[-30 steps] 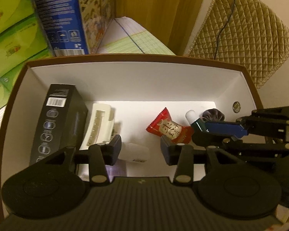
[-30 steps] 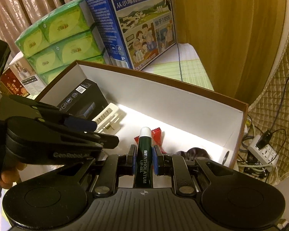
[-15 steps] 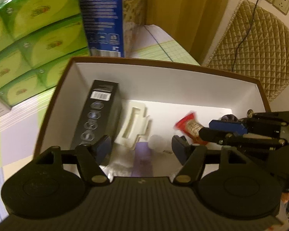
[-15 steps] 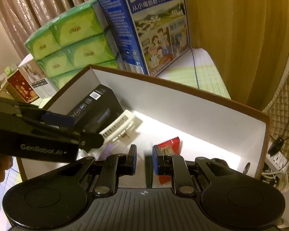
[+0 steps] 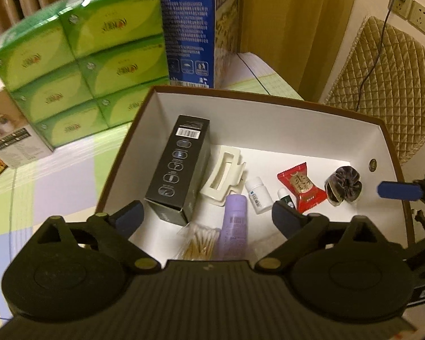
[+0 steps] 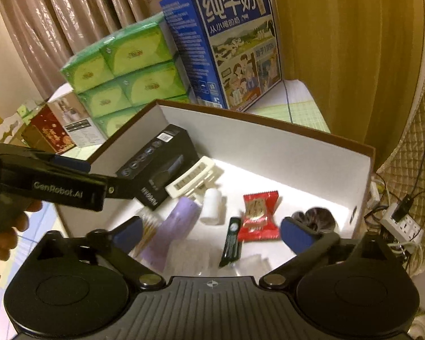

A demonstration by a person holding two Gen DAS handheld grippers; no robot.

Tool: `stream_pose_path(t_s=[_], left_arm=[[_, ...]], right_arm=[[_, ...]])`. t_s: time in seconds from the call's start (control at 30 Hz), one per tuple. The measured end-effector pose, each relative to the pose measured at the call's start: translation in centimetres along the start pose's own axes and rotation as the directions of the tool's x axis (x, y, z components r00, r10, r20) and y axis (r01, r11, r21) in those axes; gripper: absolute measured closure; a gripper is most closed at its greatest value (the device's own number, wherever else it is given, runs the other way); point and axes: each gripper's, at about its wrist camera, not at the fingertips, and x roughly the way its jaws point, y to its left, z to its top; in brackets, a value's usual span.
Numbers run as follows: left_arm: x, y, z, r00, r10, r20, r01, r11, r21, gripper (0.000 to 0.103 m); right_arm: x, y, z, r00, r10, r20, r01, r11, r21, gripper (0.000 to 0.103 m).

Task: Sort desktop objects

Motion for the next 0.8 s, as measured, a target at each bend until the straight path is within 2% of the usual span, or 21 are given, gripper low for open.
stream_pose_path(t_s=[0.13,0.4,0.5,0.63,0.8], left_arm=[[-1.6,-0.4,-1.3,0.999,0.022,0.030,-0.023,0.999,0.024,0.001],[-5.1,-1.6,-4.4,0.996,0.059,0.070,-0.064,0.995,0.078,0.001],[-6.5,-1.5,-5.8,0.995,0.042,0.091,-0.049,0.995,0.083,0.001],[-8.0,-1.0,-7.4,0.996,0.044,0.082,-0.050,0.996,0.080,0.001],[-10.1,0.1,-8.9,0.997,0.004,0.079,-0.008,0.999,0.048,0.001]], right_arm=[[-1.7,0.7,-1.0,0.999,-0.032,0.011,0.032,0.999,-0.006,0.002],[-4.9,2.2,-3.4,0.996,-0.091,0.026,0.091,0.996,-0.001,0.002],[-6.0,3.1,-4.6,0.994,-0.102,0.028,0.102,0.995,0.000,0.002],[-7.4,4.6,-6.0,0.992,-0.125,0.032,0.125,0.992,-0.010,0.002],[-8.9,6.5,-7.3,0.989,-0.139,0.040,0.139,0.990,0.009,0.002]])
